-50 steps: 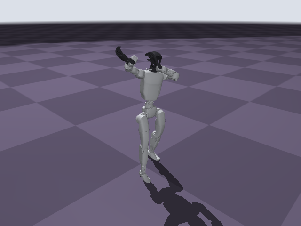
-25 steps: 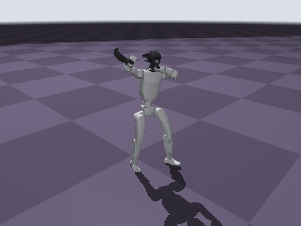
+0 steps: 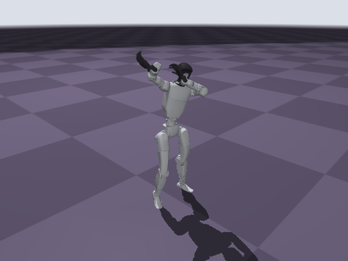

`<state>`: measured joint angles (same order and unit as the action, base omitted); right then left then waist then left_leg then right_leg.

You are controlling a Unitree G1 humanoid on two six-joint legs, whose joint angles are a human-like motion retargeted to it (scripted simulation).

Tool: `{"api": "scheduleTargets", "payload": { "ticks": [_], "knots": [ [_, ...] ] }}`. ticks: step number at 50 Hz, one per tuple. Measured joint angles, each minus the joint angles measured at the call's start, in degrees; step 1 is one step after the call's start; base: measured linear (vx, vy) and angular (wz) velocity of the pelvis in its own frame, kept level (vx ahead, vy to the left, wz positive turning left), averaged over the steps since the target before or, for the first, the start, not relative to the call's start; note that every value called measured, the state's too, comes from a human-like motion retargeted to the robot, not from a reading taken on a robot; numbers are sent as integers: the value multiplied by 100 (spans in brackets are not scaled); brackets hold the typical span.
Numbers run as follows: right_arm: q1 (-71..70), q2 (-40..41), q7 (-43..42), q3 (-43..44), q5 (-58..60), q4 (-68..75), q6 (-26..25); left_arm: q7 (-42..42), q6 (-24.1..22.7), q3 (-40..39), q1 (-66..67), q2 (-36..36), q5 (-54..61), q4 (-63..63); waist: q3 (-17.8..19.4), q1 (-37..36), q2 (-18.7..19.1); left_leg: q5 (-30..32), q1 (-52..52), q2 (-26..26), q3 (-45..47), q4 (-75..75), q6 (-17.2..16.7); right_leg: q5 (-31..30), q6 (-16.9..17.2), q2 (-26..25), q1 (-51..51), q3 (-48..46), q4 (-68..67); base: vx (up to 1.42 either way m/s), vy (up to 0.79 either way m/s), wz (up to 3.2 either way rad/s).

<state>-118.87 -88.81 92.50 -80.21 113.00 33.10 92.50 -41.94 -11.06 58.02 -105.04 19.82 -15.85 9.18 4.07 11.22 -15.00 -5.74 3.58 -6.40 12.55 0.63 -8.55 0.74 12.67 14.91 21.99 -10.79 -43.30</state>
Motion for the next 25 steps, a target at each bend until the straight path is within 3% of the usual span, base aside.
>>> {"api": "scheduleTargets", "payload": {
  "ticks": [3,5,8,10,12,15,18,21,25],
  "knots": [
    [-152,-5,0,0,0,-5,0,-32,-162,115,48,-183,211,125,7,133,-167,-149,-22,193,-118,-28,-97,99,219,32,-131,-226,1639,33,-12,51],
    [-118,-83,0,0,0,36,0,-52,-56,29,-127,24,-50,-1,-93,104,-266,-238,-5,127,-177,-72,-224,-18,233,-217,-263,-245,2589,34,-33,32],
    [-243,159,0,0,0,80,0,173,-722,283,333,-294,1341,402,75,5,-244,-402,70,42,-201,-215,-255,-639,233,-528,-606,-20,3541,37,-22,2],
    [-119,112,0,0,0,181,0,139,-252,-66,-109,253,287,-2,9,-182,-230,-546,168,25,-174,-411,-199,-885,233,-569,-883,42,3824,39,-7,-26],
    [-297,304,0,0,0,138,0,89,-387,-49,95,73,631,147,126,-277,-60,-598,170,-32,-128,-656,-149,-880,233,-601,-993,47,3850,34,-9,-35],
    [-325,412,0,0,0,269,0,-35,10,-163,-225,376,-48,-94,308,-455,-2,-541,7,-142,-87,-1349,-140,-769,233,-637,-1116,119,3748,27,-14,-24],
    [-401,699,0,0,0,457,0,-127,287,-179,-447,366,-160,-262,691,-571,9,-302,-547,-236,-156,-2626,-215,-628,233,-561,-1201,156,3570,18,-12,-1],
    [-405,1175,0,0,0,901,0,-2,412,106,-995,190,-48,-598,1460,-691,-105,-221,-1382,-372,-291,-3831,-361,-541,233,-536,-1149,116,3496,3,-8,13],
    [-370,1861,0,0,0,1226,0,208,414,160,-1287,-86,617,-1182,2327,-982,-48,-416,-2126,-744,-90,-3954,-467,-607,233,-703,-921,75,3542,-6,-8,-7]
  ]
}}
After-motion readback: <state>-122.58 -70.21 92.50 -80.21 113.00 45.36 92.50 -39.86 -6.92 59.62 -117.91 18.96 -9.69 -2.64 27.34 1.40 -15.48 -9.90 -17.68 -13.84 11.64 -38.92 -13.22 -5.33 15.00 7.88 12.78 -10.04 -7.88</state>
